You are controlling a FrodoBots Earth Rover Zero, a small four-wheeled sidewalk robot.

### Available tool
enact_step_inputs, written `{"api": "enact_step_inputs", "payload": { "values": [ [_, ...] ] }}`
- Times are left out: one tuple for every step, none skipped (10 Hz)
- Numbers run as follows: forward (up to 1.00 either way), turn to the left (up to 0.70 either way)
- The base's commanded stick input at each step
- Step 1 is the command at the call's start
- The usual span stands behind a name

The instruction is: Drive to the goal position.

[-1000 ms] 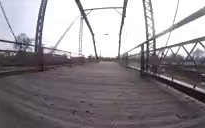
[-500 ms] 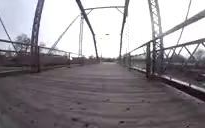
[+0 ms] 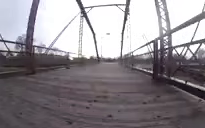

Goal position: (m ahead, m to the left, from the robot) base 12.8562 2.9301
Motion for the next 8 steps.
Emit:
{"api": "enact_step_inputs", "payload": {
  "values": [
    [1.0, 0.0],
    [1.0, 0.0],
    [1.0, 0.0],
    [1.0, 0.0],
    [1.0, 0.0],
    [1.0, 0.0],
    [1.0, 0.0],
    [1.0, 0.0]
  ]
}}
